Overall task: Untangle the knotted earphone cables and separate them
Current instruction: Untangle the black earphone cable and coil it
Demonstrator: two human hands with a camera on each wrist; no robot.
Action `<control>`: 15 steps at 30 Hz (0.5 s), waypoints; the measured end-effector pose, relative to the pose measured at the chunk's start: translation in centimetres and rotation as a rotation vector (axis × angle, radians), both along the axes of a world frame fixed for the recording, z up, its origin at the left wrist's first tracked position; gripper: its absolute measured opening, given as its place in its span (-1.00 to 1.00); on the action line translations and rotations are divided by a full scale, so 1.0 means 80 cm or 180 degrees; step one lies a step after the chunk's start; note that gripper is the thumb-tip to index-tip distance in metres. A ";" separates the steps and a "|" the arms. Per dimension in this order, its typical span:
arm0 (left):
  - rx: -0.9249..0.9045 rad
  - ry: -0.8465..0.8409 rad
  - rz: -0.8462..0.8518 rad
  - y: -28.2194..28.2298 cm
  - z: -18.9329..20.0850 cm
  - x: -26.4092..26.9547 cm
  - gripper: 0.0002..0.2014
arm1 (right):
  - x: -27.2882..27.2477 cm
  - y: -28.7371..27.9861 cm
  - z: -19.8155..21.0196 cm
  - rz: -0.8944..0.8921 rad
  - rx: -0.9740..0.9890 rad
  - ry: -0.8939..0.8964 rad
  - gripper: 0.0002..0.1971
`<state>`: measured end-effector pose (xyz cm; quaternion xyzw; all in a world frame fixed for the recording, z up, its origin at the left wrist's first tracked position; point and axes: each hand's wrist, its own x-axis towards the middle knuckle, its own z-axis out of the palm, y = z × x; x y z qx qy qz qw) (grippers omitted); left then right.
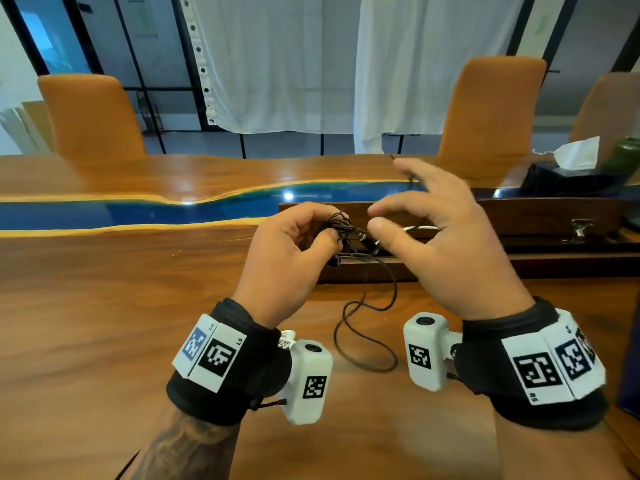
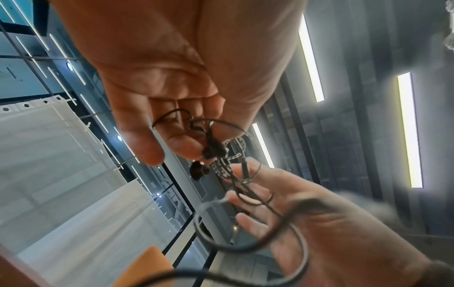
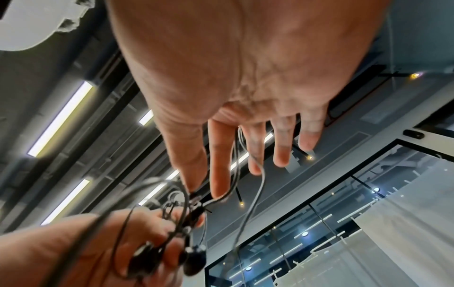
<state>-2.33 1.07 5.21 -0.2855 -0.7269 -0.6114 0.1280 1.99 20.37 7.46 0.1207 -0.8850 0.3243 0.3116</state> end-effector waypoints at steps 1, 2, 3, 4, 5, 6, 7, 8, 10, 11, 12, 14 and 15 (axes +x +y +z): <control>0.0031 0.0030 -0.0043 0.000 0.001 0.001 -0.77 | -0.001 -0.002 -0.001 0.0044 0.0125 -0.0133 -0.88; 0.0038 0.0053 -0.0087 0.000 0.002 0.003 -0.76 | -0.002 -0.005 -0.003 0.0090 0.0234 -0.0269 -0.90; 0.0027 0.0079 -0.0111 0.000 0.002 0.004 -0.75 | -0.004 -0.007 -0.005 0.0138 0.0302 -0.0395 -0.91; 0.0004 0.0113 -0.0107 0.001 0.002 0.005 -0.73 | -0.005 -0.008 -0.006 0.0184 0.0309 -0.0503 -0.91; -0.0010 0.0136 -0.0092 0.002 0.002 0.005 -0.72 | -0.005 -0.008 -0.007 0.0227 0.0256 -0.0568 -0.92; 0.0000 0.0130 -0.0070 0.002 0.001 0.004 -0.71 | -0.006 -0.008 -0.007 0.0248 0.0163 -0.0575 -0.91; 0.0044 0.0091 -0.0039 0.002 0.001 0.002 -0.71 | -0.006 -0.007 -0.006 0.0235 0.0064 -0.0524 -0.90; 0.0100 0.0043 0.0023 0.000 0.000 0.000 -0.71 | -0.005 -0.004 -0.004 0.0191 -0.0019 -0.0450 -0.88; 0.0140 -0.0001 0.0224 -0.004 -0.002 -0.005 -0.72 | -0.004 0.001 -0.003 0.0088 -0.0123 -0.0351 -0.88; 0.0107 0.0020 0.0325 -0.005 -0.004 -0.007 -0.72 | -0.004 0.003 -0.003 0.0055 -0.0148 -0.0340 -0.88; 0.0091 0.0059 0.0418 -0.004 -0.005 -0.007 -0.71 | -0.005 0.004 -0.004 0.0036 -0.0155 -0.0343 -0.88; 0.0198 0.0079 0.0551 0.001 -0.007 -0.006 -0.72 | -0.006 0.002 -0.005 0.0013 -0.0139 -0.0355 -0.87; 0.0388 -0.0058 0.0515 0.002 -0.008 -0.007 -0.74 | -0.007 0.002 -0.006 -0.0011 -0.0131 -0.0354 -0.86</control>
